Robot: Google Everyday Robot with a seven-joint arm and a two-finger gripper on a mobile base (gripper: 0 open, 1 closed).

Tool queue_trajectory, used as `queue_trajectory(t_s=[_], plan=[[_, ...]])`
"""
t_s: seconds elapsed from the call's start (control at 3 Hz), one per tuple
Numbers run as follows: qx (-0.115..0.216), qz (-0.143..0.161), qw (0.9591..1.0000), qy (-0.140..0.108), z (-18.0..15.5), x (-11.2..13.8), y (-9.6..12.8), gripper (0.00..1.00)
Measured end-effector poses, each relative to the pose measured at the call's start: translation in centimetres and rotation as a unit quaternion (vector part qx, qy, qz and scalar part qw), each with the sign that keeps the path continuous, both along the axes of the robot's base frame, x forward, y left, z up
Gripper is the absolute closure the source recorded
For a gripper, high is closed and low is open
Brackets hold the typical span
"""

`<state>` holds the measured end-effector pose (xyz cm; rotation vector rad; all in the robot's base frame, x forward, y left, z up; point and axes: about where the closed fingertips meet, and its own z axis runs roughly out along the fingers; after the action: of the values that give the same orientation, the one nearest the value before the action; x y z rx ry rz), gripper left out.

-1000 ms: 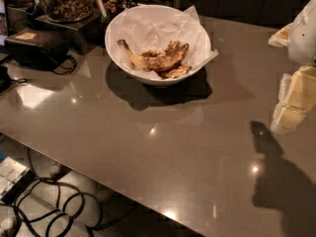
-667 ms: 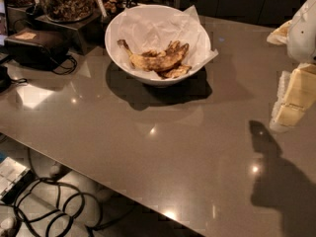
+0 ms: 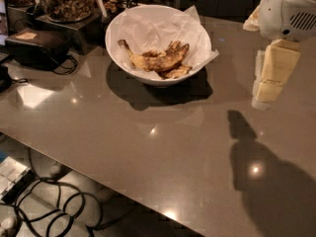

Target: Pick banana from white bowl

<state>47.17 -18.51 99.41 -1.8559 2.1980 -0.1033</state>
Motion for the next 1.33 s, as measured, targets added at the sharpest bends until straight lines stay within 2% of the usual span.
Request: queue_trajectory(t_s=[0.33,0.67,1.0,1.33], plan=[[-0.005,0.024,0.9996,-0.013,0.6,1.2,1.8,0.00],[0.000,0.023,0.9994,-0.026,0.9,1.6,2.0,0.00],[0.000,0.024,0.9994,-0.026,0.9,1.7,2.0,0.00],[-0.012,0.059,0.9978,-0.028,0.7,4.8,4.4,0.00]])
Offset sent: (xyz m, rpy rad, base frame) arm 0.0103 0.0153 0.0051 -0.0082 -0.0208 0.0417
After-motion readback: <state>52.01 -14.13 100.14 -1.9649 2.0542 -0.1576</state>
